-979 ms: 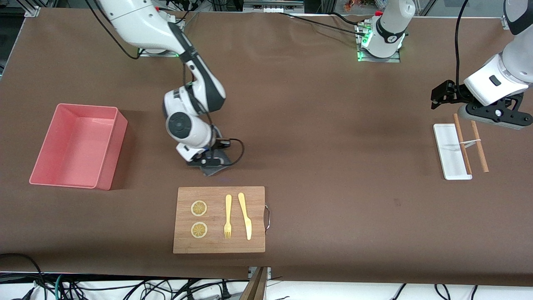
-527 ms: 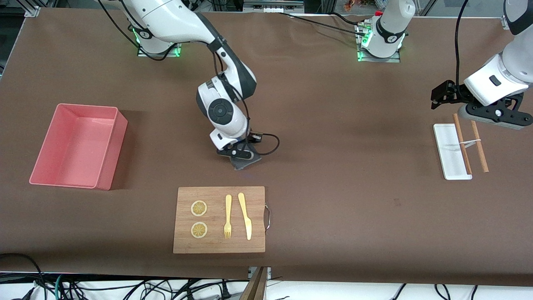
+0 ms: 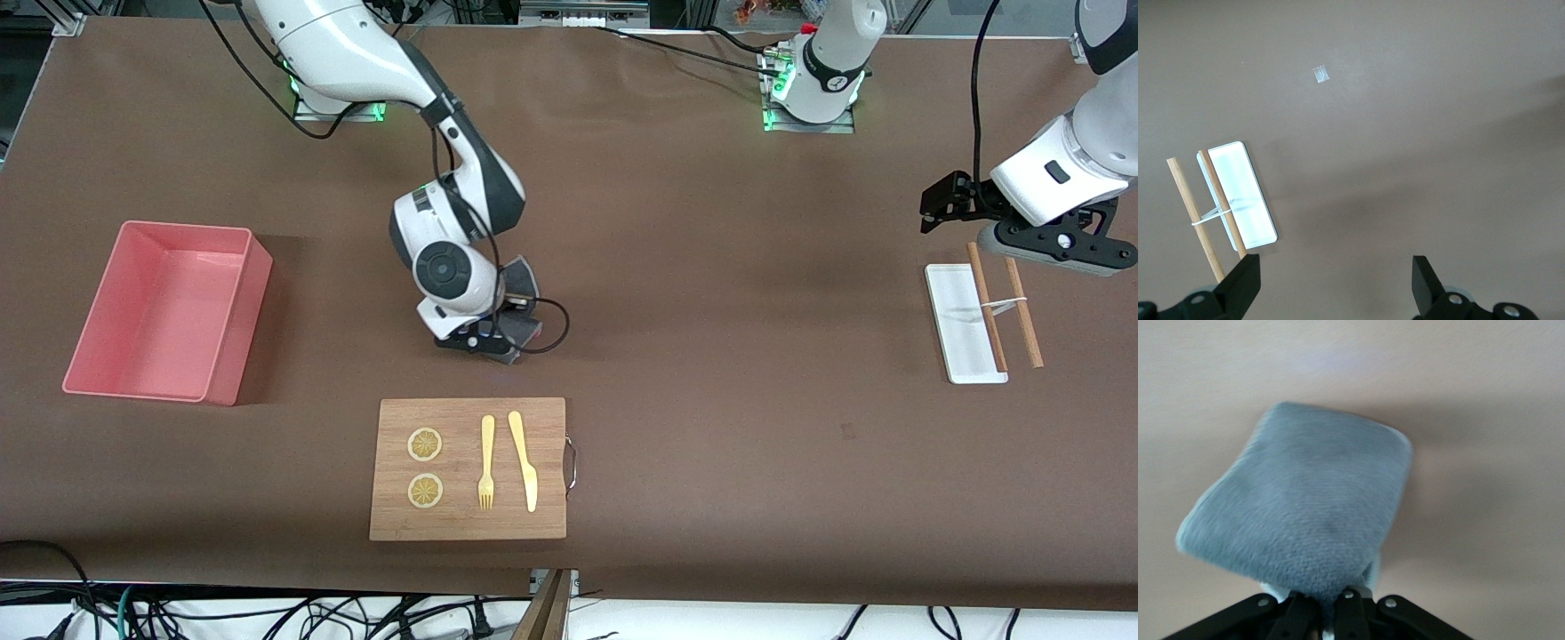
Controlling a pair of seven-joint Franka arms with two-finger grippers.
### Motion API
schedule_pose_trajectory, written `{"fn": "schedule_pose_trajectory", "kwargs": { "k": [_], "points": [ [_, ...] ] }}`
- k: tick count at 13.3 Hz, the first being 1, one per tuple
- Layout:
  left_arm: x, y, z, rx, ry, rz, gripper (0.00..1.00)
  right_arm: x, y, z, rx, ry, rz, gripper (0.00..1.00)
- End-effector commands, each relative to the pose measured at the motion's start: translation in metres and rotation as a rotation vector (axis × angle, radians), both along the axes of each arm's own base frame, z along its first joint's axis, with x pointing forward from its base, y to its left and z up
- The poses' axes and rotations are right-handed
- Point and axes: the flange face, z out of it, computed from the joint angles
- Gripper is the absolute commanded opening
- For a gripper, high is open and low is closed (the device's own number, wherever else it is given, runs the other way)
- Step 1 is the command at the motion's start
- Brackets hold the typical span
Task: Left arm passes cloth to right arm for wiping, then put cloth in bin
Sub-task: 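Wipe the table beside the wooden board with the cloth in the right gripper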
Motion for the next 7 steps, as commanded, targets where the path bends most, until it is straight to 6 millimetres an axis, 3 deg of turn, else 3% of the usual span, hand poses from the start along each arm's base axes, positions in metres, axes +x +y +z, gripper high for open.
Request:
{"fn": "schedule_pose_trajectory", "kwargs": {
  "k": [1,3,7],
  "points": [
    [-0.002,-0.001,0.002,-0.008,-0.011,0.008,1.00,0.006,-0.042,-0.004,-0.011,0.009,0.089,0.00],
    [-0.002,-0.001,0.002,-0.008,-0.011,0.008,1.00,0.010,-0.084,-0.009,-0.016,0.005,0.154,0.00],
    [-0.002,-0.002,0.002,-0.008,-0.011,0.007,1.00,0.015,-0.194,-0.015,0.026,-0.023,0.329,0.00]
  ]
}}
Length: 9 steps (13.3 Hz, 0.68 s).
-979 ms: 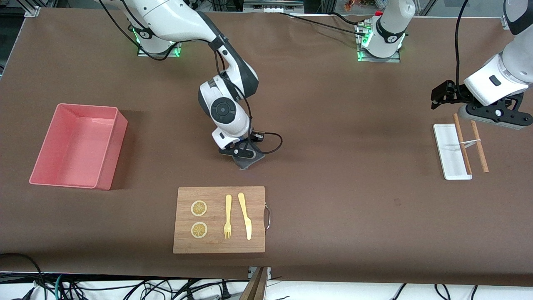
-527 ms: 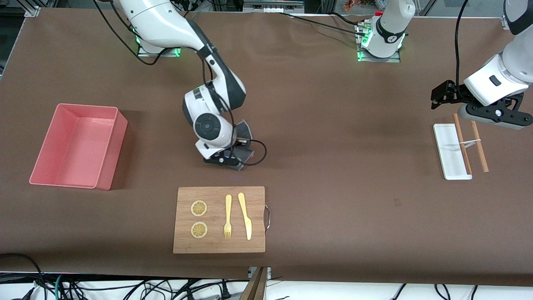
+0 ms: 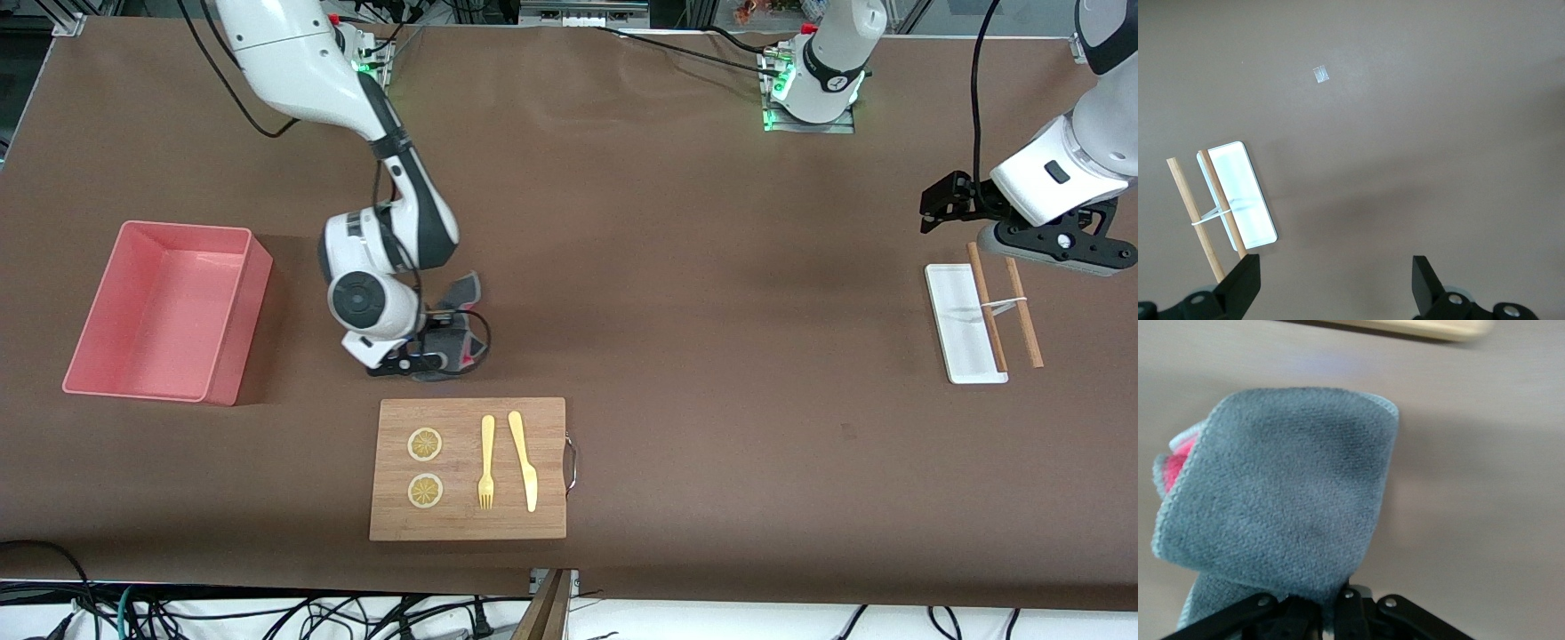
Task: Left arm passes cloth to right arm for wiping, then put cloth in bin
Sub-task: 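Wipe the table beside the wooden board with the cloth in the right gripper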
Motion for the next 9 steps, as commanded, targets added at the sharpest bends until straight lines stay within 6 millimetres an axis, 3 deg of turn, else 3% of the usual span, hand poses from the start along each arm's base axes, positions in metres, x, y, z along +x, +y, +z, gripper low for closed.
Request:
{"fn": "schedule_pose_trajectory", "kwargs": {
  "k": [1,3,7,9],
  "points": [
    [-0.002,-0.001,0.002,-0.008,-0.011,0.008,1.00,-0.008,-0.072,0.007,0.064,0.004,0.094,0.00],
    [-0.002,-0.002,0.002,-0.008,-0.011,0.006,1.00,-0.003,-0.106,0.009,0.086,0.009,0.139,0.00],
    [-0.002,-0.001,0.002,-0.008,-0.011,0.008,1.00,0.007,-0.201,0.010,0.135,0.001,0.236,0.00],
    [-0.002,-0.001,0.002,-0.008,-0.011,0.008,1.00,0.009,-0.228,0.014,0.151,-0.006,0.271,0.00]
  ]
}}
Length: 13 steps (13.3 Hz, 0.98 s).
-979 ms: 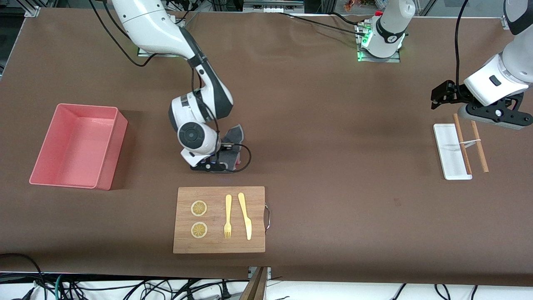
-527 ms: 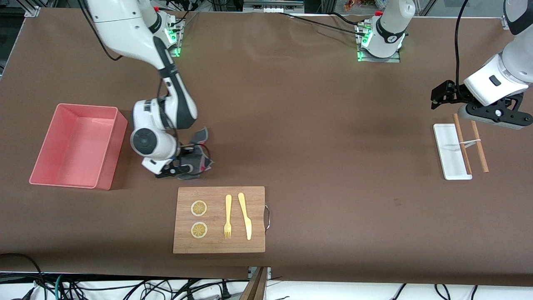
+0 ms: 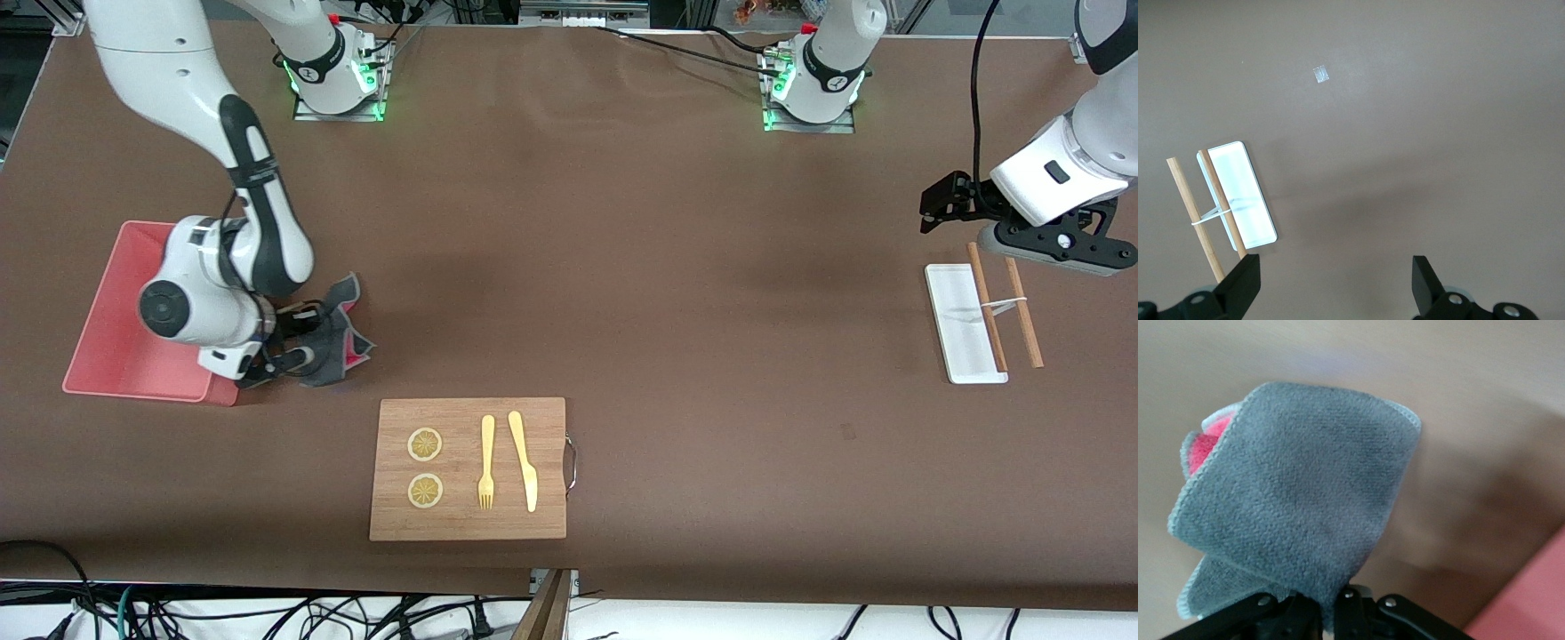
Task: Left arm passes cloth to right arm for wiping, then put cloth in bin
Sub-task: 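Wipe the table beside the wooden board with the cloth in the right gripper, then move the cloth over the pink bin and open the right gripper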
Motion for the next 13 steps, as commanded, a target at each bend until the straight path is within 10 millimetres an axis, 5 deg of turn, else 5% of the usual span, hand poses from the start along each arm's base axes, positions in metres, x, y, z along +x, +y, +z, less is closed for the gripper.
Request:
{"fn": "schedule_pose_trajectory", "kwargs": {
  "k": [1,11,13],
  "points": [
    [-0.002,-0.001,0.002,-0.009,-0.011,0.007,1.00,-0.003,-0.021,0.023,0.044,-0.033,0.046,0.00],
    [-0.002,-0.001,0.002,-0.009,-0.011,0.007,1.00,-0.010,-0.075,0.200,-0.032,0.109,-0.138,0.00],
    [-0.002,-0.001,0.002,-0.009,-0.011,0.007,1.00,-0.016,-0.103,0.218,-0.059,0.108,-0.209,0.00]
  ]
}}
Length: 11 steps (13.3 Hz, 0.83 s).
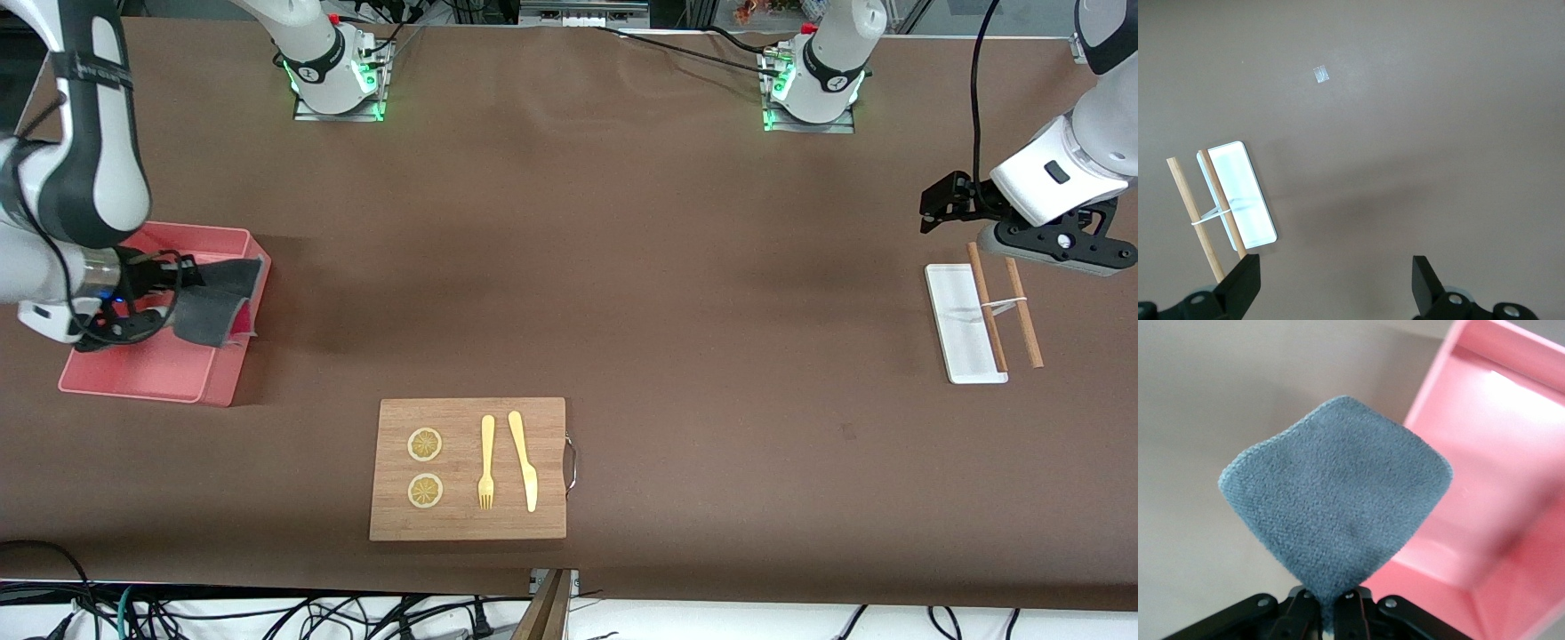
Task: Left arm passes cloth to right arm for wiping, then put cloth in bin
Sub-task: 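Move the cloth over the pink bin and open the right gripper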
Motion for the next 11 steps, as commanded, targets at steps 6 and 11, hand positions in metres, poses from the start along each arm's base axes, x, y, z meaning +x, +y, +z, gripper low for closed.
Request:
{"fn": "schedule_pose_trajectory", "kwargs": {
  "k": [6,11],
  "points": [
    [-0.002,-0.002,0.002,-0.009,-0.011,0.004,1.00,-0.006,-0.075,0.001,-0.151,-0.012,-0.114,0.00],
    [-0.002,-0.001,0.002,-0.009,-0.011,0.006,1.00,-0.005,-0.091,-0.025,-0.168,0.016,-0.145,0.26]
  ]
}}
